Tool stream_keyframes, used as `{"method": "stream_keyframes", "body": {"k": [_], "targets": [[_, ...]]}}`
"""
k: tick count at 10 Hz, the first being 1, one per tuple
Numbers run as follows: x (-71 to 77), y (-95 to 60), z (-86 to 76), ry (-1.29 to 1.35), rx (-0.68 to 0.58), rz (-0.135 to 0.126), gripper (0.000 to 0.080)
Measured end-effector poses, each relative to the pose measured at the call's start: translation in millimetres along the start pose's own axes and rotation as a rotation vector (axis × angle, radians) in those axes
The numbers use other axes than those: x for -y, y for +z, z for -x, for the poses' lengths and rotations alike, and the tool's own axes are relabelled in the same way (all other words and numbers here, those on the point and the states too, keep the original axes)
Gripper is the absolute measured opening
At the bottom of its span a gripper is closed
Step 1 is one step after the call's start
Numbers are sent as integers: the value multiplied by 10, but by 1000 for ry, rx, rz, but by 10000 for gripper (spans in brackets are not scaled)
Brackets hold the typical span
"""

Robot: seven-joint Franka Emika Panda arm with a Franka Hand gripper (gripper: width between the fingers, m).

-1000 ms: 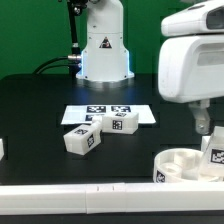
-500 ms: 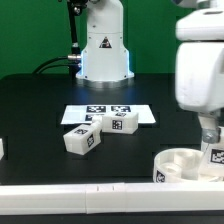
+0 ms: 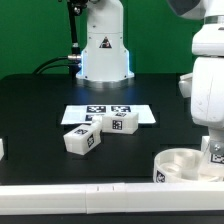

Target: Assemble stool

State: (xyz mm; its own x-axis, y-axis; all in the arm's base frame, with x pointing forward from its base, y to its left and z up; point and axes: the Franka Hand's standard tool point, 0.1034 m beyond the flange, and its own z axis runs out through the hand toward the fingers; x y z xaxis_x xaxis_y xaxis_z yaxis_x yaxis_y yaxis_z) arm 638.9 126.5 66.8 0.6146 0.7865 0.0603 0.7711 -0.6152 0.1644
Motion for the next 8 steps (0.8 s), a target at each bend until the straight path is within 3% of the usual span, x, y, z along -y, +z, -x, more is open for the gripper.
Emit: {"method": "stream_keyframes", "body": {"k": [1, 3, 4, 5, 6, 8], "targets": [[-1, 0, 0, 66, 0, 0, 335], [-24, 1, 20, 232, 3, 1, 335], [-134, -8, 77, 301, 32, -29, 335], [-347, 17, 131, 435, 38, -85, 335], [-424, 43, 157, 552, 36, -96, 335], [-392, 51, 142, 650, 43, -96, 335]]}}
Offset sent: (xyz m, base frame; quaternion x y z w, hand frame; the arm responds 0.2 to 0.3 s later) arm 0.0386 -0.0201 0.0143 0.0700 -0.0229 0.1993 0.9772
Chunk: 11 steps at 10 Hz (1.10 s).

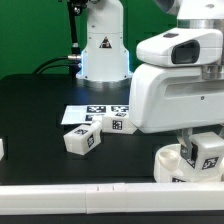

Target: Assemble stool

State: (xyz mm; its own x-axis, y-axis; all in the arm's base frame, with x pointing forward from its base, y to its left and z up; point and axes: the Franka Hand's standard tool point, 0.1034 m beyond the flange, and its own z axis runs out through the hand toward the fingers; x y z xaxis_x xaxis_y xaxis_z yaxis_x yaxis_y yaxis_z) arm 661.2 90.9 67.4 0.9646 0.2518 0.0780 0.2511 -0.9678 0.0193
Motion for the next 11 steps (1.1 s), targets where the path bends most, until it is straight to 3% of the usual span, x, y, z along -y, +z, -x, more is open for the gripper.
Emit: {"method": "stream_keyframes", "body": {"k": [2, 3, 5, 6, 7, 9, 11], "targets": [[-5, 8, 3, 193, 0, -3, 335], [-33, 7, -3, 409, -12, -6, 335], [-159, 21, 78, 739, -13, -6, 335], [-165, 20, 75, 721, -15, 3, 335], [-111, 13, 56, 656, -28, 45, 335], [-171, 16, 88, 831, -22, 44, 335], [-274, 19, 207, 1199, -51, 67, 337]]}}
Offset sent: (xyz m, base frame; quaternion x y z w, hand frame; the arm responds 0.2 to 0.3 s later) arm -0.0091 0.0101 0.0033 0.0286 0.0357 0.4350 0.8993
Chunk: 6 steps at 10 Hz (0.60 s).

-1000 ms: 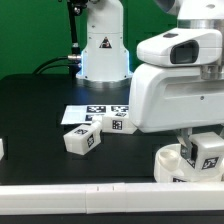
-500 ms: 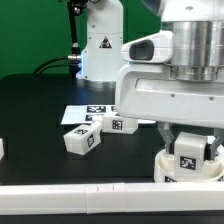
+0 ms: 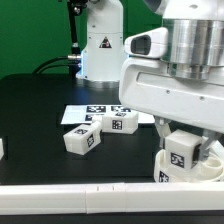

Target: Assemble stool

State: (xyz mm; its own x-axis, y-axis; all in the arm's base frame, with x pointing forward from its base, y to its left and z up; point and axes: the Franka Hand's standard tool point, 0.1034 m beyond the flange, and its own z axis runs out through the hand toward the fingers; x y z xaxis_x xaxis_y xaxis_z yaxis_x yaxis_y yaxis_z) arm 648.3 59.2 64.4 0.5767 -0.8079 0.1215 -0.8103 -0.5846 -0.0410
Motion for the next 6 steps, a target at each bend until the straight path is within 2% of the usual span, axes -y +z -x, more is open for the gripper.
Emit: {"method": "stream_keyframes", "body": {"k": [1, 3, 4, 6], "targets": [[-77, 8, -6, 162, -21, -7, 337], [-157, 11, -9, 315, -1, -15, 337], [-177, 5, 5, 379, -1, -1, 337], [-192, 11, 4, 385, -5, 5, 337]]}}
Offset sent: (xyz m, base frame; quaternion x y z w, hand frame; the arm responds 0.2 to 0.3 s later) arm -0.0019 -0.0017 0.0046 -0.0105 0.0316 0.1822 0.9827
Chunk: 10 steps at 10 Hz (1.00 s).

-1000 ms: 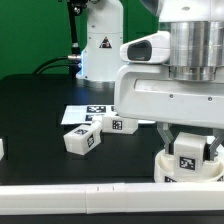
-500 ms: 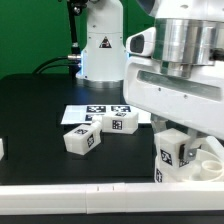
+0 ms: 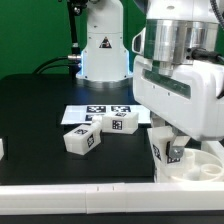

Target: Assemble stool

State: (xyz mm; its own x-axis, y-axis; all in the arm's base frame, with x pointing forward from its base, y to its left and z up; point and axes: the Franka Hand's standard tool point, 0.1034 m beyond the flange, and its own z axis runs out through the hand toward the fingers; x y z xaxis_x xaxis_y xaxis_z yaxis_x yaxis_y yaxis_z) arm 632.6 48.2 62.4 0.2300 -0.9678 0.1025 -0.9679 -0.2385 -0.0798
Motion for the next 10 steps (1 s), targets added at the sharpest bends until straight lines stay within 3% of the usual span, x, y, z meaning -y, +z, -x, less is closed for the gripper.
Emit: {"method": "stream_keyframes", "body": {"k": [1, 2, 3, 4, 5, 10], "targets": [[7, -6, -3, -4, 0, -3, 514], [30, -96, -41, -23, 4, -36, 514], [-24, -232, -118, -59, 16, -52, 631], [-57, -394, -211, -59, 30, -61, 645], [-51, -433, -211, -58, 35, -61, 645], [-80, -363, -191, -141, 31, -52, 648]]}}
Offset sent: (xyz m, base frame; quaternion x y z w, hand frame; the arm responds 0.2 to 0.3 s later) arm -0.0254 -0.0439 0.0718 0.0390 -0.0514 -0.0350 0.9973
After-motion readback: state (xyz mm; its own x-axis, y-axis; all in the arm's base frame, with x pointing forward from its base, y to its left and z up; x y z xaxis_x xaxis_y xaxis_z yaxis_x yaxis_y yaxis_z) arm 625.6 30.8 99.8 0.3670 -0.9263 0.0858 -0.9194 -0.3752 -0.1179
